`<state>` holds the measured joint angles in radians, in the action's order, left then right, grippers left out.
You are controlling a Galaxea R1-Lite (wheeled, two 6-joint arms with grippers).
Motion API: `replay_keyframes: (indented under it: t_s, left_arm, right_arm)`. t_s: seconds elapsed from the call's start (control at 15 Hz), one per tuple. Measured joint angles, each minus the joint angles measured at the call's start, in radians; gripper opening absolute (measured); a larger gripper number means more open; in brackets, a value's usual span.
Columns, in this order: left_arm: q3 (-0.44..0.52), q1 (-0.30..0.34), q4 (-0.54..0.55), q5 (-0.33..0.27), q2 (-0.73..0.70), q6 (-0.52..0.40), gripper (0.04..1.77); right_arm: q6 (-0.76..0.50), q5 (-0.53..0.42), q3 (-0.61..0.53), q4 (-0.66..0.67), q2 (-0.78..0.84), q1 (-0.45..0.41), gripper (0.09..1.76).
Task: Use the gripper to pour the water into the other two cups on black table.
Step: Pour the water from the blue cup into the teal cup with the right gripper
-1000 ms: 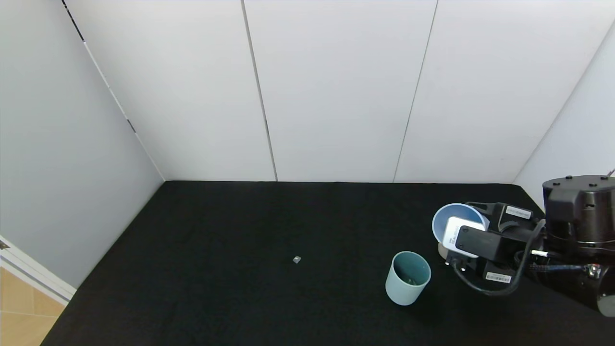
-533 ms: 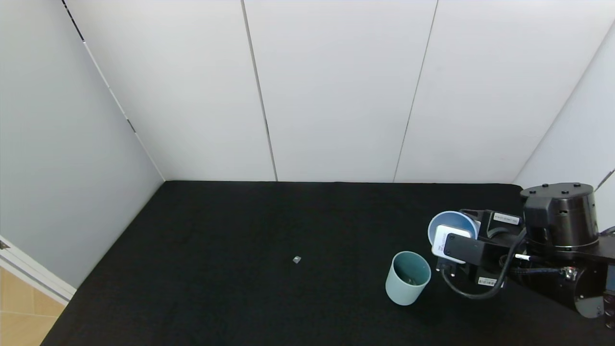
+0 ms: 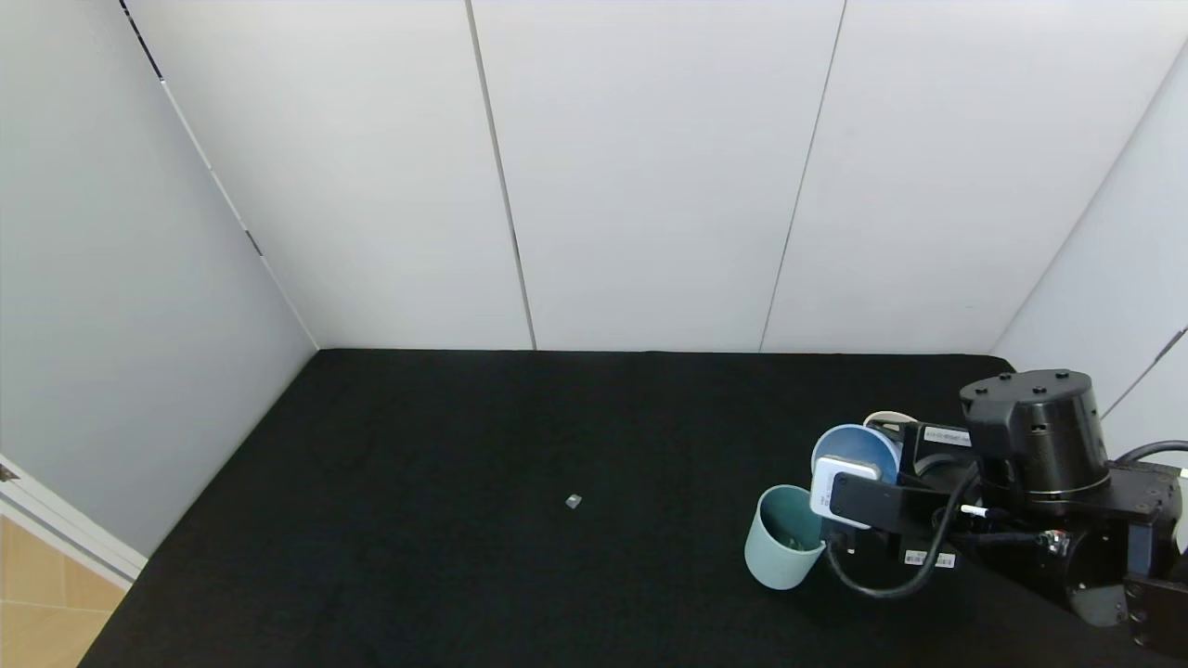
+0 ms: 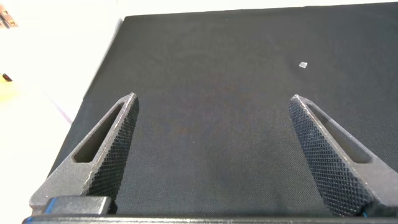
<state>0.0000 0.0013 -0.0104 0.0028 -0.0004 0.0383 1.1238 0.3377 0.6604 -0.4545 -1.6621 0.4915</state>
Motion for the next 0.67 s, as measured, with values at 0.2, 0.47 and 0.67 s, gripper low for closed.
replay_keyframes:
  t_s: [0.2, 0.47, 0.67]
  left_arm:
    - [0.000, 0.000, 0.000, 0.000, 0.000, 0.000, 1.72]
    - [0.000, 0.000, 0.000, 0.000, 0.000, 0.000, 1.72]
    - [0.000, 0.000, 0.000, 0.000, 0.000, 0.000, 1.72]
  right_arm:
    - [0.027, 0.014, 0.002, 0.000, -0.011, 0.003, 1.28]
    - [0.065, 0.029, 0.005, 0.001, -0.017, 0.011, 1.28]
    - [0.085, 0.061, 0.007, -0.001, -0.024, 0.024, 1.28]
